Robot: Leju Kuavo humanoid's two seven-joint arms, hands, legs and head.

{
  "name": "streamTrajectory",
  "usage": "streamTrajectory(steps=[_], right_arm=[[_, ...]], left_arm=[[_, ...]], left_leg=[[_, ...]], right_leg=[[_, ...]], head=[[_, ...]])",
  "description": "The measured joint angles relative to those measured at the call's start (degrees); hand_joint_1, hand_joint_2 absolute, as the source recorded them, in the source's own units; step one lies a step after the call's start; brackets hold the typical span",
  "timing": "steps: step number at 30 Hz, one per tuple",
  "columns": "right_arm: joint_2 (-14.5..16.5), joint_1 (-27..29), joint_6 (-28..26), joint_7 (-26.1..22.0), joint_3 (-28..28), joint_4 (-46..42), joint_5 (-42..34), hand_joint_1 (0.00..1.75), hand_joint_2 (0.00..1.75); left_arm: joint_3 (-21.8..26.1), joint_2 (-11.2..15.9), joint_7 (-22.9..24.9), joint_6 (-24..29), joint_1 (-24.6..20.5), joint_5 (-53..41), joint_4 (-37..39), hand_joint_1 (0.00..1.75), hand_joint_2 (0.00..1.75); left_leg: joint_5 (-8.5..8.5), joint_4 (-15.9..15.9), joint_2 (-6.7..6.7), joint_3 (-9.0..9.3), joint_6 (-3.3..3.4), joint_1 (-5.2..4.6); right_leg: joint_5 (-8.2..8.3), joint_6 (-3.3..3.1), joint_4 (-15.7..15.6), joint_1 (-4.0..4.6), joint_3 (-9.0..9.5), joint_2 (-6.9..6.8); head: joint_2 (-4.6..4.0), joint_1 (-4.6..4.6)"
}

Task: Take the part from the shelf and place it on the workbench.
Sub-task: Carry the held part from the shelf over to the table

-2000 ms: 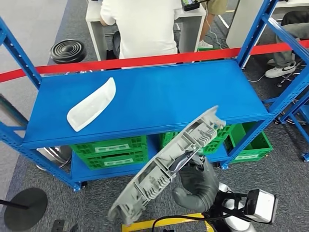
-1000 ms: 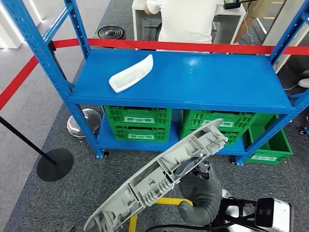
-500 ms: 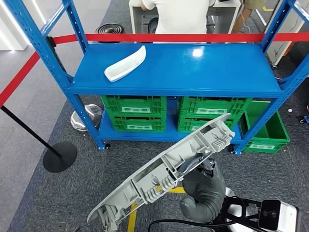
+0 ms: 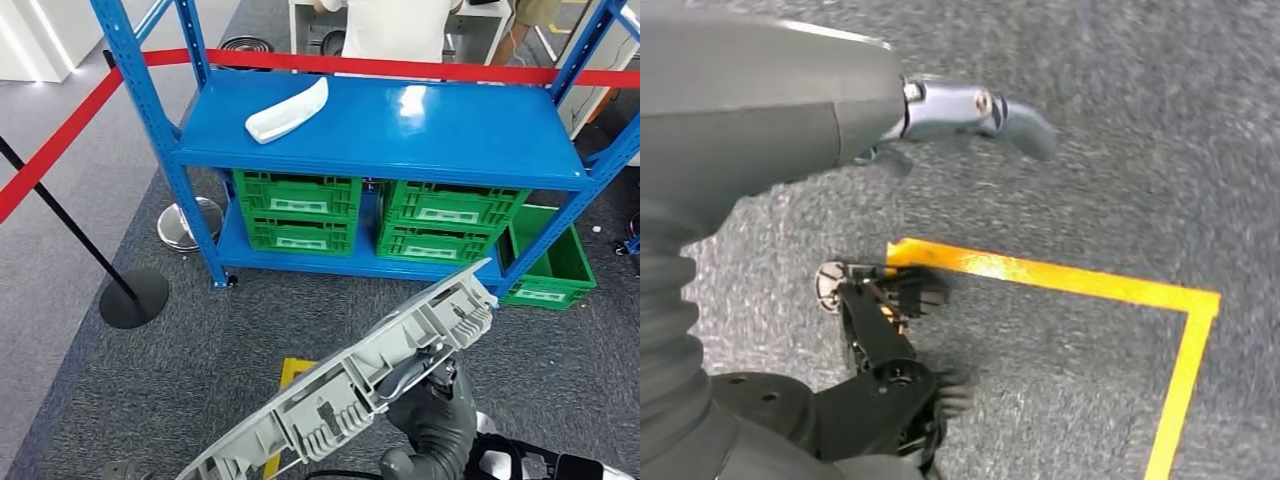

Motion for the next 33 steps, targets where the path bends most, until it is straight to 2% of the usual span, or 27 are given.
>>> streamTrajectory(steps=[1,2,3,4,5,6,7,8,10,11,12,13,15,16,17,18,20,22,23,24,26,27,28,30,31,32,33], right_arm=[[0.0,0.1,0.0,0.0,0.0,0.0,0.0,1.75,1.75],[-0.1,0.2,0.0,0.0,0.0,-0.1,0.0,1.75,1.75],[-0.1,0.2,-0.1,0.0,0.0,-0.1,0.0,1.75,1.75],[-0.2,0.3,-0.1,0.0,0.0,-0.1,0.0,1.75,1.75],[-0.2,0.2,-0.1,0.0,0.0,-0.2,0.0,1.75,1.75],[-0.2,0.2,-0.1,-0.1,0.1,-0.3,0.0,1.75,1.75],[-0.2,0.2,-0.1,-0.2,0.1,-0.4,0.0,1.75,1.75],[-0.2,0.2,-0.2,-0.2,0.1,-0.6,-0.1,1.75,1.75],[-0.3,0.2,-0.3,-0.3,0.1,-0.7,-0.2,1.75,1.75],[-0.3,0.1,-0.4,-0.4,0.1,-0.8,-0.2,1.75,1.75],[-0.3,0.1,-0.4,-0.4,0.1,-0.8,-0.2,1.75,1.75],[-0.3,0.1,-0.5,-0.4,0.1,-1.0,-0.2,1.75,1.75],[-0.3,0.1,-0.6,-0.5,0.1,-1.3,-0.2,1.75,1.75],[-0.3,0.1,-0.7,-0.5,0.1,-1.4,-0.2,1.75,1.75],[-0.3,0.1,-0.7,-0.5,0.1,-1.5,-0.2,1.75,1.75],[-0.3,0.1,-0.8,-0.5,0.1,-1.5,-0.2,1.75,1.75],[-0.3,0.1,-1.0,-0.5,0.1,-1.6,-0.2,1.75,1.75],[-0.3,-0.1,-1.2,-0.4,0.2,-1.8,-0.2,1.75,1.75],[-0.3,-0.2,-1.3,-0.3,0.2,-1.9,-0.2,1.75,1.75],[-0.3,-0.2,-1.4,-0.3,0.3,-2.0,-0.2,1.75,1.75],[-0.3,-0.2,-1.6,-0.2,0.5,-2.1,-0.2,1.75,1.75],[-0.3,-0.2,-1.7,-0.2,0.5,-2.1,-0.2,1.75,1.75],[-0.3,-0.2,-1.7,-0.2,0.5,-2.1,-0.2,1.75,1.75],[-0.3,-0.2,-1.8,-0.2,0.6,-2.1,-0.3,1.75,1.75],[-0.3,-0.2,-1.9,-0.3,0.6,-2.1,-0.3,1.75,1.75],[-0.3,-0.2,-2.1,-0.3,0.6,-2.1,-0.4,1.75,1.75],[-0.3,-0.3,-2.3,-0.3,0.6,-2.1,-0.6,1.75,1.75]], left_arm=[[0.0,0.0,0.0,0.0,0.0,0.1,0.0,0.0,1.75],[0.0,0.0,0.0,0.0,0.1,0.1,0.0,0.0,1.75],[0.0,-0.1,0.0,0.0,0.1,0.1,0.0,0.0,1.75],[0.0,-0.1,0.0,0.0,0.1,0.1,0.0,0.0,1.75],[0.0,-0.1,0.0,0.0,0.1,0.1,0.0,0.0,1.75],[0.0,-0.1,0.0,0.0,0.1,0.2,0.0,0.0,1.75],[0.0,-0.1,0.0,0.0,0.1,0.2,0.0,0.0,1.75],[0.1,-0.1,0.0,0.0,0.1,0.2,0.0,0.0,1.75],[0.2,0.0,0.0,0.0,0.1,0.2,0.0,0.0,1.75],[0.3,0.1,0.0,0.0,0.2,0.3,0.0,0.0,1.75],[0.4,0.1,0.1,0.0,0.3,0.3,0.0,0.0,1.75],[0.5,0.1,0.1,0.0,0.3,0.2,0.0,0.0,1.75],[0.6,0.1,0.1,0.0,0.3,0.2,0.0,0.0,1.75],[0.6,0.1,0.1,-0.1,0.3,0.2,0.0,0.0,1.75],[0.7,0.1,0.1,-0.1,0.2,0.2,0.0,0.0,1.75],[0.7,0.1,0.1,-0.1,0.2,0.2,0.0,0.0,1.75],[0.7,0.2,0.1,-0.1,0.1,0.2,0.0,0.0,1.75],[0.7,0.3,0.1,-0.1,-0.2,0.1,0.0,0.0,1.75],[0.7,0.3,0.1,-0.2,-0.4,0.0,0.0,0.0,1.75],[0.7,0.3,0.1,-0.2,-0.4,-0.2,0.0,0.0,1.75],[0.7,0.2,0.0,-0.3,-0.3,-0.3,0.0,0.0,1.75],[0.7,0.2,0.0,-0.3,-0.2,-0.4,0.0,0.0,1.75],[0.7,0.2,0.0,-0.3,-0.1,-0.4,0.0,0.0,1.75],[0.7,0.2,0.0,-0.3,-0.1,-0.4,0.0,0.0,1.75],[0.7,0.2,0.0,-0.3,-0.1,-0.5,0.0,0.0,1.75],[0.7,0.2,0.0,-0.3,-0.1,-0.5,0.0,0.0,1.75],[0.7,0.2,0.0,-0.3,-0.1,-0.6,0.0,0.0,1.75]], left_leg=[[0.63,0.0,0.0,-0.81,-0.03,-0.02],[1.26,0.1,0.0,-1.63,-0.11,-0.03],[1.87,0.1,-0.01,-2.4,-0.25,-0.03],[2.44,0.2,-0.04,-3.07,-0.44,-0.01],[3.0,0.2,-0.07,-3.65,-0.71,-0.02],[3.5,0.2,-0.13,-4.07,-1.01,-0.05],[4.01,0.2,-0.18,-4.29,-1.33,-0.09],[4.52,0.2,-0.21,-4.43,-1.68,-0.1],[5.35,0.1,-0.24,-4.66,-2.4,0.01],[5.13,0.2,-0.24,-4.98,-2.72,0.1],[3.86,1.0,-0.23,-5.5,-2.98,0.13],[1.26,3.2,-0.22,-6.37,-3.19,0.17],[-4.91,10.5,-0.2,-8.44,-3.49,0.15],[-6.81,14.2,-0.2,-9.14,-3.58,0.15],[-7.03,16.4,-0.2,-9.15,-3.6,0.15],[-5.97,16.8,-0.2,-8.28,-3.54,0.14],[-2.99,12.1,-0.18,-3.81,-3.2,0.12],[-2.85,3.8,-0.17,2.22,-2.66,-0.02],[-3.42,0.9,-0.19,4.03,-2.36,-0.16],[-3.77,-0.8,-0.22,4.77,-2.03,-0.33],[-2.91,-1.1,-0.16,3.97,-1.26,-0.4],[-2.26,-1.1,-0.07,3.45,-0.83,-0.32],[-1.57,-1.2,0.02,2.84,-0.48,-0.2],[-0.3,-1.1,0.09,1.42,-0.14,-0.12],[0.34,-1.1,0.1,0.65,-0.15,-0.12],[0.98,-1.0,0.11,-0.17,-0.23,-0.11],[1.6,-0.9,0.12,-1.01,-0.36,-0.08]], right_leg=[[-1.05,0.06,3.1,0.0,-0.39,0.0],[-0.74,0.05,4.5,0.0,0.14,0.01],[0.58,-0.01,3.6,-0.01,1.8,0.01],[2.17,-0.11,0.7,-0.01,4.51,0.01],[2.83,-0.22,-3.8,-0.01,7.85,0.08],[2.79,-0.37,-8.2,0.04,10.96,0.22],[2.34,-0.55,-11.4,0.12,12.96,0.36],[1.74,-0.83,-13.3,0.25,13.86,0.52],[2.32,-1.74,-13.5,0.36,13.19,0.56],[2.76,-2.24,-13.4,0.32,12.82,0.49],[3.34,-2.73,-13.5,0.24,12.31,0.4],[4.05,-3.12,-13.5,0.16,11.6,0.31],[5.52,-3.51,-13.4,0.26,9.81,0.25],[6.27,-3.56,-13.4,0.32,8.81,0.22],[6.94,-3.56,-13.3,0.38,7.92,0.19],[7.62,-3.52,-13.3,0.43,7.04,0.16],[8.91,-3.32,-13.2,0.48,5.54,0.15],[10.06,-2.87,-13.0,0.65,4.45,0.06],[10.68,-2.59,-13.1,0.67,4.12,-0.03],[11.31,-2.26,-13.2,0.65,3.88,-0.12],[12.0,-1.56,-13.4,0.44,3.43,-0.09],[10.88,-1.2,-12.7,0.36,2.95,-0.01],[8.7,-0.88,-10.9,0.3,2.24,0.06],[2.71,-0.36,-3.7,0.13,0.4,0.1],[0.8,-0.17,0.1,0.08,-0.22,0.1],[0.21,-0.03,2.7,0.05,-0.21,0.1],[0.88,0.05,3.3,0.01,0.72,0.1]], head=[[0.0,0.01],[0.0,0.01],[0.0,0.01],[0.0,0.02],[0.0,0.02],[0.0,-0.01],[0.0,-0.04],[0.01,-0.04],[0.01,0.02],[0.01,0.04],[0.0,-0.03],[0.0,-0.12],[0.0,-0.27],[0.0,-0.27],[0.0,-0.27],[0.0,-0.27],[0.0,-0.28],[0.0,-0.27],[0.0,-0.27],[0.0,-0.27],[0.0,-0.31],[0.0,-0.26],[0.0,-0.18],[0.0,0.04],[0.0,0.08],[0.0,0.1],[0.0,0.11]])
